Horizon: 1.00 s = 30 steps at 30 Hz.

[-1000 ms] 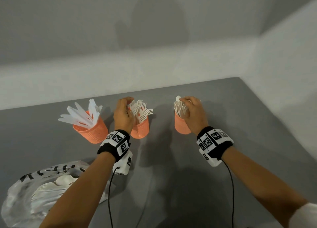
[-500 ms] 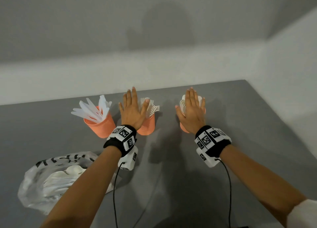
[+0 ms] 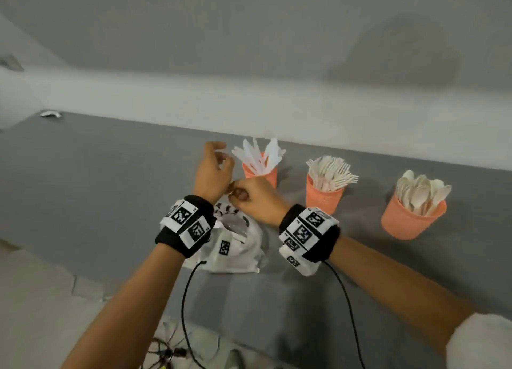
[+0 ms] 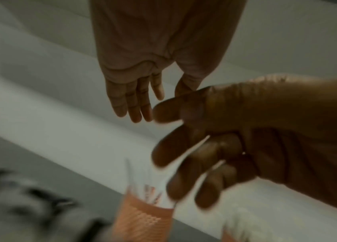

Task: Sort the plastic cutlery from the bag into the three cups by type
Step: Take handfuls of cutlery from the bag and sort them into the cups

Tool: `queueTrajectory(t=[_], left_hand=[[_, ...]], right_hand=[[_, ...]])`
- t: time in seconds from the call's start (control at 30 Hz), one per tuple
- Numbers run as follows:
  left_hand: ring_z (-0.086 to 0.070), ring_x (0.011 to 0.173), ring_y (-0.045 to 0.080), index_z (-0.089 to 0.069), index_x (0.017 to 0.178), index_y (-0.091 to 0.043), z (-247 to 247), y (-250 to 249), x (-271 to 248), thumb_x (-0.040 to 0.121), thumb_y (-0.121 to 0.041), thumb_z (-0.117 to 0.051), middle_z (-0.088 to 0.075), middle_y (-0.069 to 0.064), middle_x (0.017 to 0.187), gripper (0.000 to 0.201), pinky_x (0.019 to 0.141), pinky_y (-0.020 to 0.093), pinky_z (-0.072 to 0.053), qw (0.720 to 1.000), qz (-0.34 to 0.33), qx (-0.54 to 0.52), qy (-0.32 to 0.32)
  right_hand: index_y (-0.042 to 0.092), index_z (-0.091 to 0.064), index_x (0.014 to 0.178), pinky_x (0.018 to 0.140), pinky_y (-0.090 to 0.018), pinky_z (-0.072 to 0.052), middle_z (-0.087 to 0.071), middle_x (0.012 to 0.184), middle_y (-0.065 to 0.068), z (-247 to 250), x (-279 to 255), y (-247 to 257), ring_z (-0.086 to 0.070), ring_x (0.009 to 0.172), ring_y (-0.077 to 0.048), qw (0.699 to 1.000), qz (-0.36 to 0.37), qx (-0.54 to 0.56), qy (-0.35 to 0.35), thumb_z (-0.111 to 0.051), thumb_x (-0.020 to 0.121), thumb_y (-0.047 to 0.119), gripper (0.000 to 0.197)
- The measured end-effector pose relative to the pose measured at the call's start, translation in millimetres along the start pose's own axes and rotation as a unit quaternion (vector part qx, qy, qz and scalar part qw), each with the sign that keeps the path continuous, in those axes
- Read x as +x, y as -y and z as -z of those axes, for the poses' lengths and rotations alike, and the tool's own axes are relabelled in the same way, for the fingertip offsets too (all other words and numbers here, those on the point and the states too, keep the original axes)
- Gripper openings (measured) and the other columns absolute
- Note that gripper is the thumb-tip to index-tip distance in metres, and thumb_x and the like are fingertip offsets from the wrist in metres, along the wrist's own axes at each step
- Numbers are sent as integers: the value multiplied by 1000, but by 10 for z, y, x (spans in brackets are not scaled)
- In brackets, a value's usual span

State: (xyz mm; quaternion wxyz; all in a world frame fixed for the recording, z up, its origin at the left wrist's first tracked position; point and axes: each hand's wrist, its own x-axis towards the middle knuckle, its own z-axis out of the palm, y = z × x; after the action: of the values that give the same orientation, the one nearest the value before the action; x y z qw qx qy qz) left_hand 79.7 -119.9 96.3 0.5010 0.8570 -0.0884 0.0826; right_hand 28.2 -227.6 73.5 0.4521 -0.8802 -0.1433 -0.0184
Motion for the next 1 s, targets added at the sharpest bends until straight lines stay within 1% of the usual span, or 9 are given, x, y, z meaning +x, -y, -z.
queueTrajectory(t=[0.13,0.23,0.3,0.4,0.5,0.6,0.67,0.83,1.0], left_hand=[[-50,86,19,-58,101,3,427,465,-97,89,-6,-51,-57,11,98,16,82,31,-43,993,54,101,-33],[-54,91,27,-65,84,1,593,760,-219,87,-14,-59,-56,14,104,16,86,30,-42,979,110,174,-1],[-54,106,29,-68,78,-5,636,917,-306,85,-17,-61,-57,15,114,15,95,32,-40,967,140,209,30],[-52,114,30,-68,97,-9,664,1077,-407,87,-18,-56,-50,16,124,18,103,32,-37,947,195,237,91],[-55,111,30,-62,114,-13,689,1185,-450,88,-11,-52,-50,15,129,28,97,28,-39,939,239,209,129],[-58,107,34,-59,118,-11,709,1225,-445,87,-3,-48,-58,16,125,34,83,27,-44,940,241,187,152],[-59,107,36,-59,119,-10,726,1230,-432,86,1,-46,-58,16,125,37,81,28,-45,943,238,173,157],[-57,112,37,-61,117,-7,777,1240,-394,85,7,-42,-57,15,128,40,91,35,-48,953,221,148,148],[-57,112,33,-62,116,-9,796,1249,-356,83,8,-41,-55,15,131,42,93,37,-49,955,215,143,148]], right_hand=[[2,-63,112,86,-31,-43,-66,111,-16,-527,155,36,-60,102,-30,969,-48,-145,192,-54,89,15,28],[-1,-54,119,93,-34,-42,-59,122,-19,-763,194,-40,-54,113,-34,931,-106,-230,264,-56,91,24,38],[0,-49,124,92,-34,-41,-56,125,-18,-851,196,-131,-52,116,-32,923,-138,-236,273,-59,89,28,46],[11,-32,142,99,-34,-39,-51,134,-12,-963,228,-250,-49,122,-30,926,-173,-175,286,-64,85,32,69],[15,-46,130,97,-36,-43,-59,121,-7,-1099,409,-400,-55,112,-26,926,-194,-154,285,-69,78,37,61],[18,-57,106,87,-35,-49,-65,101,-3,-1293,595,-698,-60,95,-25,928,-225,-142,261,-70,64,49,53],[20,-59,97,80,-32,-49,-66,93,-1,-1340,644,-765,-61,89,-23,930,-234,-132,251,-67,63,52,47],[14,-64,107,90,-36,-51,-69,102,-7,-1267,611,-631,-64,95,-23,931,-256,-76,248,-74,65,47,54],[9,-63,111,89,-33,-49,-68,107,-9,-1300,646,-696,-63,101,-25,934,-260,-38,241,-77,70,35,51]])
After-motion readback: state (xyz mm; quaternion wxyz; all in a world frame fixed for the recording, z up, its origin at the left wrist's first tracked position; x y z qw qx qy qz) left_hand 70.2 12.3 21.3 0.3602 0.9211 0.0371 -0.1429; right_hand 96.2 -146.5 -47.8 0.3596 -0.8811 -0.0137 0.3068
